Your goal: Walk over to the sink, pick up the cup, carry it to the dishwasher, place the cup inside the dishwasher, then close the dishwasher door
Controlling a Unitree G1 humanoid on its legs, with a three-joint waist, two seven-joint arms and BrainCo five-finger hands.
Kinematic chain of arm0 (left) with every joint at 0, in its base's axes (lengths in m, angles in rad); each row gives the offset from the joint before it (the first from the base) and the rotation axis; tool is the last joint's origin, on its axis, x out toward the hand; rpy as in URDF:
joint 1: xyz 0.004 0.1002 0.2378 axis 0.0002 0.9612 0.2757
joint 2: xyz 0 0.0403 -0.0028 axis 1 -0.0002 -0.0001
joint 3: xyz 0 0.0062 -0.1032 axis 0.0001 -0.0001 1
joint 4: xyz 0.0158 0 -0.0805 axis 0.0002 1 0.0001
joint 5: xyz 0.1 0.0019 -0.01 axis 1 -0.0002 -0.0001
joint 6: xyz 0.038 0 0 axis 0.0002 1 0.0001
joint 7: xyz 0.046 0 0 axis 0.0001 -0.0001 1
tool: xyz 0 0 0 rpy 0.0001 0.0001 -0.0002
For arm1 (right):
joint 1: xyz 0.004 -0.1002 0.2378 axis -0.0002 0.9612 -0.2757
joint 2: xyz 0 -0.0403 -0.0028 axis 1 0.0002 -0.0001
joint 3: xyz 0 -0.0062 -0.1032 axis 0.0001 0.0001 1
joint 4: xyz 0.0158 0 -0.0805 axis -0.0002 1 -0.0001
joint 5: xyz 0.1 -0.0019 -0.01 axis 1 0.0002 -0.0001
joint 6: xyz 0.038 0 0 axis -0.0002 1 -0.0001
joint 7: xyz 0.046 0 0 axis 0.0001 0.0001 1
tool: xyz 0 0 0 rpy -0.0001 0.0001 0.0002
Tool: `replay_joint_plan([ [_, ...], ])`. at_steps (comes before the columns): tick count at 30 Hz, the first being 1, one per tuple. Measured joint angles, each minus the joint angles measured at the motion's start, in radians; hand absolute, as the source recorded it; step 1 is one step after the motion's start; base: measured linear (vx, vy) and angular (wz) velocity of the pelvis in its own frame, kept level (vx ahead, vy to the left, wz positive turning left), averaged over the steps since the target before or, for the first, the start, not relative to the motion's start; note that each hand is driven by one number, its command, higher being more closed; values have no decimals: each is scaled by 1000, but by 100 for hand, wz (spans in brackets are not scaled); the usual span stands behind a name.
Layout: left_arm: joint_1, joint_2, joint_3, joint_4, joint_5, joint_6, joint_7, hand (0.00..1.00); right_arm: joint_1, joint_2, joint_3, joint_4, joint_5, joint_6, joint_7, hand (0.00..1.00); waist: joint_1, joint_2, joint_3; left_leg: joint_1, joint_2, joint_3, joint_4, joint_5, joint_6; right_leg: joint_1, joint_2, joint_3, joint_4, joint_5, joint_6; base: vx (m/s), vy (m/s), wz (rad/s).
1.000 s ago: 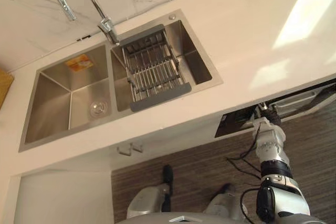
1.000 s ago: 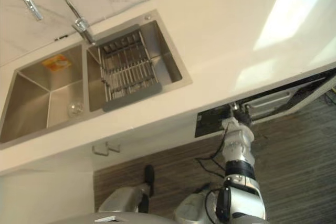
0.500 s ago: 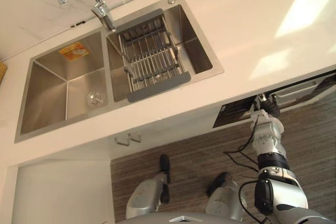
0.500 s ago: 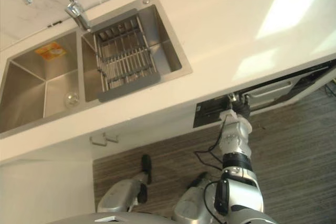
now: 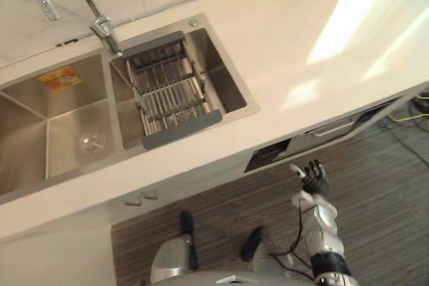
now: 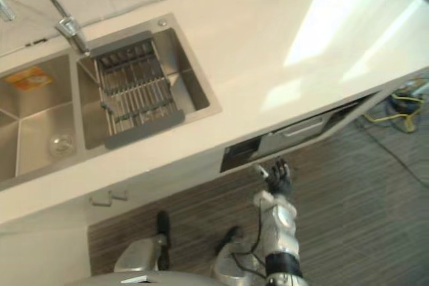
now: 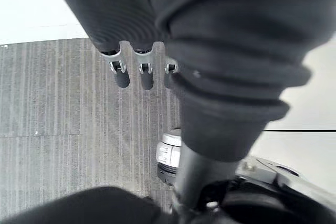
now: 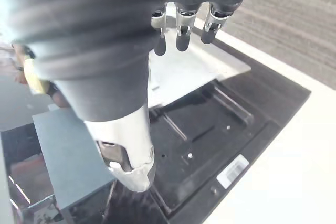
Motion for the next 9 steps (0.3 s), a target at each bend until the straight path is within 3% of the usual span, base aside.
replay_joint_plan([
  [3, 9, 9, -4, 3, -4, 15, 11, 0, 75, 13, 26, -2, -25, 2, 4, 0, -7, -12, -29, 18, 6, 35, -5, -23, -7, 28, 24, 16, -67, 31, 8, 2, 21, -32],
  [6, 10, 11, -10, 3, -13, 41, 25, 0, 131, 28, 75, 36, -47, 48, 24, 0, -17, -28, -52, 32, 8, 53, -6, -35, -5, 57, 44, 22, -131, 63, 11, 22, 27, -18],
  [9, 17, 28, -15, 3, -55, 56, -9, 0, 146, 48, 113, 206, -136, 105, 86, 0, -17, -46, -62, 55, 6, 63, -7, -46, -4, 92, 56, 30, -183, 90, 16, 20, 12, -8],
])
